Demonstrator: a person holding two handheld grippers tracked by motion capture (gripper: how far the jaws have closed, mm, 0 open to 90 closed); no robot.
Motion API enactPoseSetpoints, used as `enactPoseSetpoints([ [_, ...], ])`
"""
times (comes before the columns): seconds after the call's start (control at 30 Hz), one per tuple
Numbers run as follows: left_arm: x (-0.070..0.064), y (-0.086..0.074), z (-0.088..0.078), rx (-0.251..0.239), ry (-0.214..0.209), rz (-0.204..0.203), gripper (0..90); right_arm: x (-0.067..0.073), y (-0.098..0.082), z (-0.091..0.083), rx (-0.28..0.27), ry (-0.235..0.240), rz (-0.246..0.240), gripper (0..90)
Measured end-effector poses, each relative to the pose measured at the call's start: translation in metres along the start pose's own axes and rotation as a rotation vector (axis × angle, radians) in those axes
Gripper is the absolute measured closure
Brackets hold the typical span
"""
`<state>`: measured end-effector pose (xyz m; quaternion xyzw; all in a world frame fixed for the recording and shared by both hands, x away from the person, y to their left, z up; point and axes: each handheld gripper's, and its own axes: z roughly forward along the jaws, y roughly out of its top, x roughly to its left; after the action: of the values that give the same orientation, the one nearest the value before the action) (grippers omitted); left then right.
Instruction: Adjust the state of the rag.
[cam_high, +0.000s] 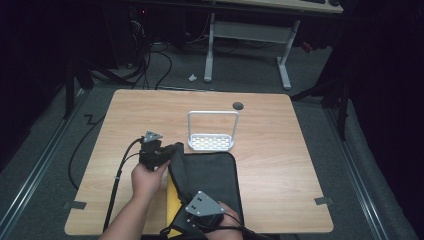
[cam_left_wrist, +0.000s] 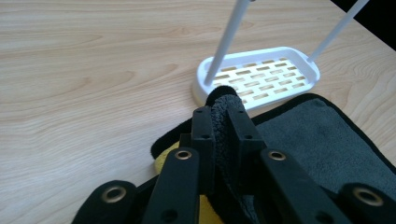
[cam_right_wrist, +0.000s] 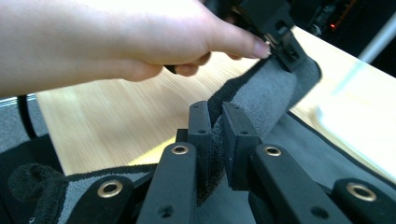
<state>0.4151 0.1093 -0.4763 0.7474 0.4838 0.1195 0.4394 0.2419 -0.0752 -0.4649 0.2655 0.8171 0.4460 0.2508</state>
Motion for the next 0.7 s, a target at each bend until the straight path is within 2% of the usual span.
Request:
enactPoseSetpoints([
  [0.17,-0.016,0.003,0.011,-0.005,-0.012,0.014,82.3,-0.014,-0.016,-0.014,0.011,-0.029,0.020,83.3],
  [0.33,-0.033,0.008,0.021,0.007,-0.020,0.053,82.3,-0.023,-0.027,-0.024,0.025,-0.050,0.033,83.4],
  [0.4,-0.040,0.010,0.024,-0.002,-0.035,0.052,82.2,-0.026,-0.032,-0.028,0.034,-0.065,0.035,83.3],
  [0.5,-0.052,0.011,0.032,0.011,-0.037,0.082,82.2,-0.030,-0.040,-0.034,0.049,-0.071,0.045,83.2],
  [0.7,-0.070,0.013,0.046,0.043,-0.036,0.097,82.1,-0.035,-0.054,-0.044,0.099,-0.090,0.037,83.0],
])
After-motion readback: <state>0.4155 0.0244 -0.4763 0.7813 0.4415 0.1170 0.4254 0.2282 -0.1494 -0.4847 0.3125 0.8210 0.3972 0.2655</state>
